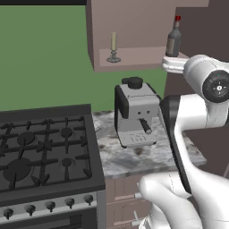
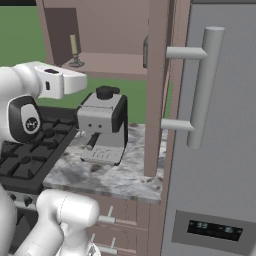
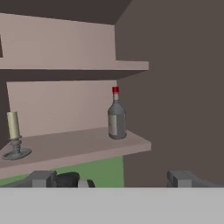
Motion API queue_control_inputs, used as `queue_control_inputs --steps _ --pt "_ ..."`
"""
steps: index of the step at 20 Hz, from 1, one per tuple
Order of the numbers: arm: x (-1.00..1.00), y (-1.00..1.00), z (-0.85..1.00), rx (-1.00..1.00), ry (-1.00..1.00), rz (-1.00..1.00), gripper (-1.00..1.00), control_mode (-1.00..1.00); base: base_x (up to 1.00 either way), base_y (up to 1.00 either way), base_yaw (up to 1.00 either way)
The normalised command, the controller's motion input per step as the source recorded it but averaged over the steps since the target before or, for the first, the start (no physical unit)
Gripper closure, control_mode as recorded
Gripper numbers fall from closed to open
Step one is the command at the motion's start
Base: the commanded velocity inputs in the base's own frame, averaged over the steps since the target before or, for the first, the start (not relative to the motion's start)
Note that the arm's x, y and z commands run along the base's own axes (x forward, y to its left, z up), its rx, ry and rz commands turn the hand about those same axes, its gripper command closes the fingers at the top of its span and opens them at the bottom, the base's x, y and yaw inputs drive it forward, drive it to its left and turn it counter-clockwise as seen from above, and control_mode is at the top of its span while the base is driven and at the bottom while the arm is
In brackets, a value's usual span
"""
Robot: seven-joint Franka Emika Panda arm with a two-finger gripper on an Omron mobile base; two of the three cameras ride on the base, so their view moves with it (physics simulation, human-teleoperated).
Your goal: Get the candle and the liquor from the cabinet and move them to the dining counter.
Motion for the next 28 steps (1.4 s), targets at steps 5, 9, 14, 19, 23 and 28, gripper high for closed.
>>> queue_control_inputs --steps 5,9,14,19,23,28 --pt "0.32 0.0 0.01 0.0 -0.02 -0.01 -1.0 -1.0 0.0 0.0 0.0" --pt "0.33 0.0 0.0 0.0 0.0 -0.01 -1.0 -1.0 0.0 0.0 0.0" --pt "0.25 -0.07 0.04 0.0 0.0 0.0 -1.0 -1.0 0.0 0.0 0.0" --pt "0.03 -0.11 0.02 0.0 -0.02 0.0 -1.0 -1.0 0.0 0.0 0.0" --pt "0.2 -0.09 0.0 0.0 -0.04 0.0 -1.0 -1.0 0.0 0.0 0.0" --pt "0.2 -0.14 0.0 0.0 -0.07 0.0 -1.0 -1.0 0.0 0.0 0.0"
